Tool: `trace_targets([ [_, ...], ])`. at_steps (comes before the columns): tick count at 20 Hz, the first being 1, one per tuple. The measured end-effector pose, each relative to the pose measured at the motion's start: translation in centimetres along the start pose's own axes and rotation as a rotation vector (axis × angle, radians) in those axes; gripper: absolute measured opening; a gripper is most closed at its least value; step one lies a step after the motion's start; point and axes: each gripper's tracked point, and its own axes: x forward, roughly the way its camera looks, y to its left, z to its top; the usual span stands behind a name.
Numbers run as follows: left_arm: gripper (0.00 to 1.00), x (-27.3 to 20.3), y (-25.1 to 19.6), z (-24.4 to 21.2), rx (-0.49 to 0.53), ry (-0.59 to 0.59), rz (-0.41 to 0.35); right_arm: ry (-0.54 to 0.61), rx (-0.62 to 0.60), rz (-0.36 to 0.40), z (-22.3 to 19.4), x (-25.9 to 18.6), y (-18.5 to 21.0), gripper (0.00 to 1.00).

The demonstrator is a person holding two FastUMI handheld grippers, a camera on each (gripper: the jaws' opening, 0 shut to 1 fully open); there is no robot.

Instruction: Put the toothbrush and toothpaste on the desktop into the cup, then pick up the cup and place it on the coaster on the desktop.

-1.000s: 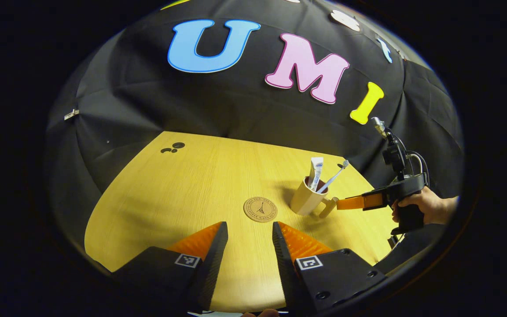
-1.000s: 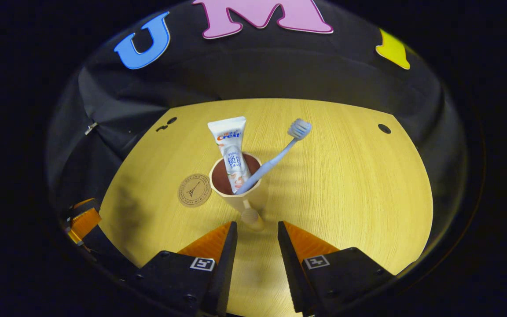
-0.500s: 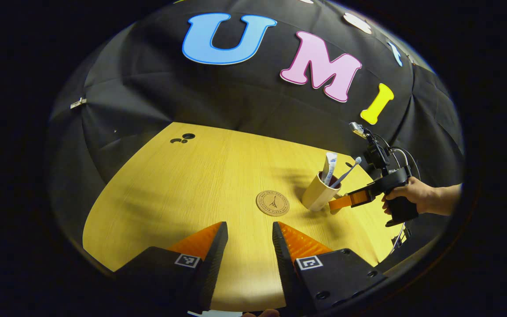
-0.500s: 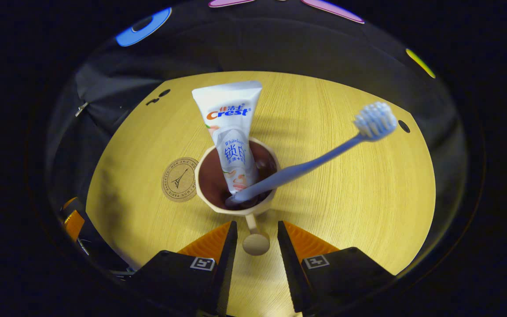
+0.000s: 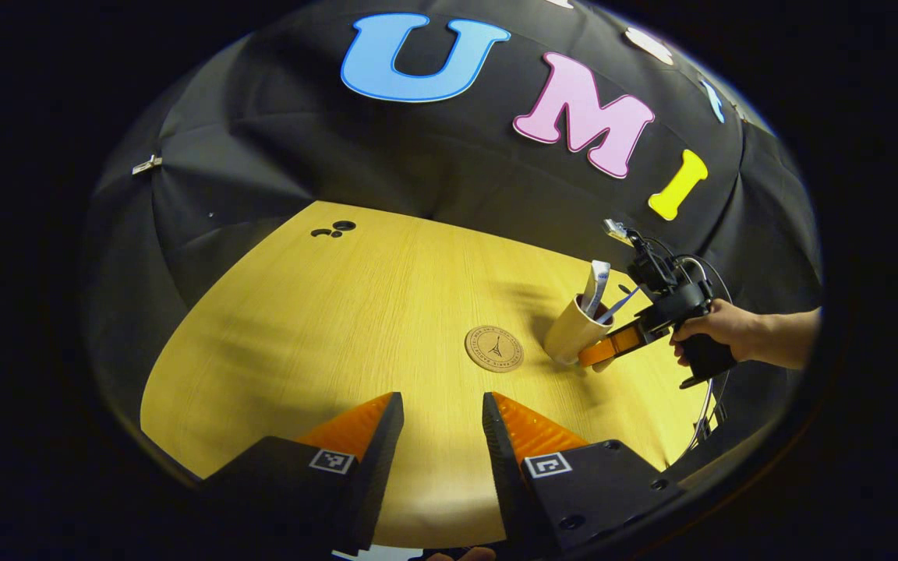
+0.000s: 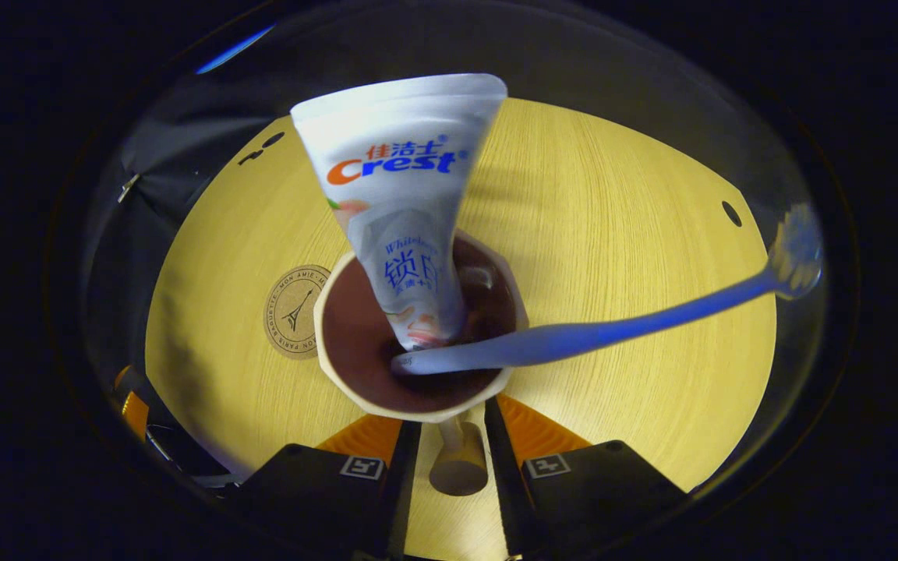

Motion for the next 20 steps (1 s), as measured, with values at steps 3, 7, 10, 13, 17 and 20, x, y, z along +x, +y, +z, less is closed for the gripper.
trace_targets([
  [3,0.65,-0.2,0.4,-0.3,-0.007,0.008,0.004,0.047,-0.027,-0.031,-0.2,0.4,-0.3,0.37],
  [7,0.65,-0.2,0.6,-0.5,-0.032,0.018,0.006,0.045,-0.062,-0.03,0.0,0.5,-0.5,0.31],
  [10,0.65,-0.1,1.2,-0.4,-0.03,0.017,0.009,0.037,-0.08,-0.031,-0.3,0.3,-0.5,0.3],
  [13,0.65,-0.1,1.6,-0.2,-0.029,0.014,0.017,0.018,-0.119,-0.048,-0.4,0.2,-0.8,0.28],
  [17,0.65,-0.3,1.8,-0.5,-0.039,0.013,0.024,-0.011,-0.116,-0.002,0.2,-1.0,0.8,0.29],
  [20,0.65,-0.7,1.7,-0.6,-0.042,0.01,0.029,-0.036,-0.115,0.044,1.1,-1.5,3.0,0.29],
])
